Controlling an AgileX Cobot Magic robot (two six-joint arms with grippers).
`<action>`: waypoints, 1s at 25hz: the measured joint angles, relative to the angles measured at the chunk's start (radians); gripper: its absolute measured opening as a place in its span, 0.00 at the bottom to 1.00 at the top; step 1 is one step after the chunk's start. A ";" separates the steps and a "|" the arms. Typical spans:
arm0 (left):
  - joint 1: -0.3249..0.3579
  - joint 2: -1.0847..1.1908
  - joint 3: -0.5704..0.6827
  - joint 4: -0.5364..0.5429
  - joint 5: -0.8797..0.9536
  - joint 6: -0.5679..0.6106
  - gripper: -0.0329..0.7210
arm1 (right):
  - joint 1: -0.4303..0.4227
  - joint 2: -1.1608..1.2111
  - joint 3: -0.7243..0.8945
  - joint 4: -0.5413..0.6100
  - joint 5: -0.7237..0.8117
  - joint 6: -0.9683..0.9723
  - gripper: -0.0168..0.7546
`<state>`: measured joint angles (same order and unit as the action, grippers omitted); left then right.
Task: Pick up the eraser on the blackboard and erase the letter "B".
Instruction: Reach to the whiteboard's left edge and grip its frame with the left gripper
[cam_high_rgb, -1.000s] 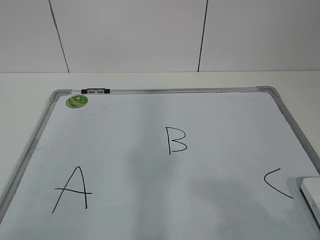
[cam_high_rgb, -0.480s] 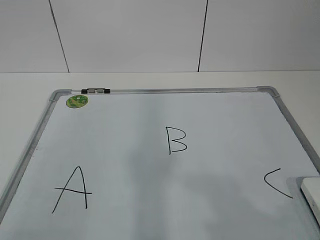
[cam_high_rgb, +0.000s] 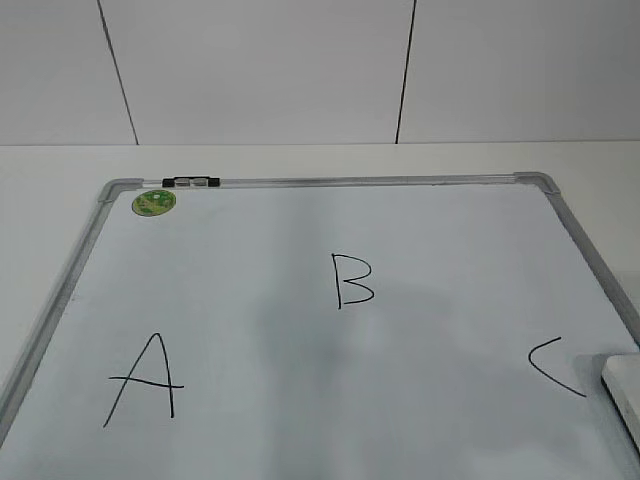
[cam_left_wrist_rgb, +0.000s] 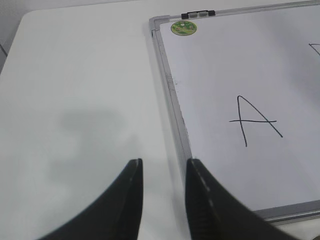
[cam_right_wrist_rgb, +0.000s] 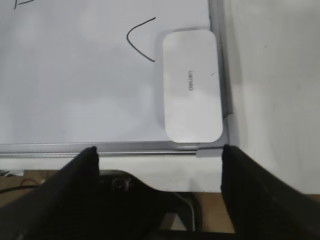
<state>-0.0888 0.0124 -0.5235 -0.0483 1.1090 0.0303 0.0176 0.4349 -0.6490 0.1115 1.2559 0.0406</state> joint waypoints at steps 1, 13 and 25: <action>0.000 0.000 0.000 0.000 0.000 0.000 0.35 | 0.000 0.030 -0.004 0.020 0.000 0.000 0.78; 0.000 0.312 -0.131 -0.004 0.106 -0.030 0.39 | 0.000 0.279 -0.008 0.089 -0.005 0.008 0.78; 0.000 0.877 -0.333 -0.012 0.096 -0.064 0.39 | 0.000 0.418 -0.008 0.054 -0.006 0.013 0.78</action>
<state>-0.0888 0.8891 -0.8564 -0.0599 1.2052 -0.0342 0.0176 0.8525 -0.6572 0.1657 1.2496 0.0534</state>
